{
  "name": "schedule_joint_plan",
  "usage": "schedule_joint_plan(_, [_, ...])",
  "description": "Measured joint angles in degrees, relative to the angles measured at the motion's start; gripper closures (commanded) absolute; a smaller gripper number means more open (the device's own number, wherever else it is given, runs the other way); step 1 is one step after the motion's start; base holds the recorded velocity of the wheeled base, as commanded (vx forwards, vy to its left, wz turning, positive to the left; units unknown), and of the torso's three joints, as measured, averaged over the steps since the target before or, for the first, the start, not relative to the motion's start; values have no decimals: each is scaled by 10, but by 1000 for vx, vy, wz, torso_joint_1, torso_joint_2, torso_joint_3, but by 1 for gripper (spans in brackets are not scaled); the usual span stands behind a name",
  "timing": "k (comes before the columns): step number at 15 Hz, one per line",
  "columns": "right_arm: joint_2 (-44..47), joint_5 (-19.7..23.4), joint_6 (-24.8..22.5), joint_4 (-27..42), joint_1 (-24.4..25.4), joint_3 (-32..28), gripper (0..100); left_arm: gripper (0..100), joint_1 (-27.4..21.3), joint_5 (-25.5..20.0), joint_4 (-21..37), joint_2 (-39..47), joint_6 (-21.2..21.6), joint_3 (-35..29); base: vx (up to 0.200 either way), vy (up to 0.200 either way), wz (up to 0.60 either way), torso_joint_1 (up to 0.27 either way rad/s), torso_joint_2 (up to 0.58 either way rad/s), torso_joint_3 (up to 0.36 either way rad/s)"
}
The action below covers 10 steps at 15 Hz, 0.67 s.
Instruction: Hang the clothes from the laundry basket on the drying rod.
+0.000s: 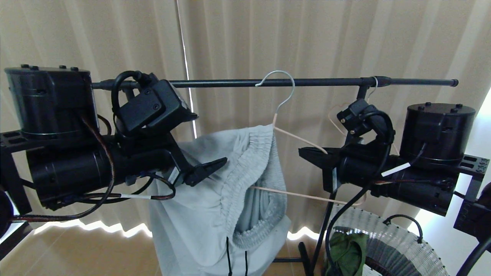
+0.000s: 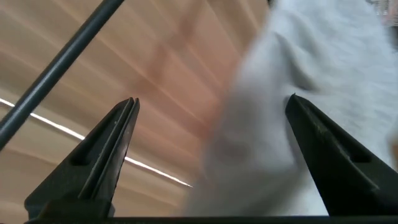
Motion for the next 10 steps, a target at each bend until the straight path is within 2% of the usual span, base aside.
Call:
schedule_joint_plan(5, [10, 45, -8, -27, 7, -1, 100, 0, 0, -1, 0, 25, 5, -23, 0, 0, 0, 0, 0, 0])
schedule_joint_plan(7, [11, 50, -8, -28, 7, 0, 100, 0, 0, -1, 0, 31, 6, -24, 0, 0, 0, 0, 0, 0])
schedule_joint_plan(8, [11, 53, -8, -28, 8, 1, 100, 100, 0, -1, 0, 32, 6, -25, 0, 0, 0, 0, 0, 0])
schedule_joint_plan(10, [10, 65, -8, -28, 8, 1, 100, 100, 0, -1, 0, 33, 6, -25, 0, 0, 0, 0, 0, 0])
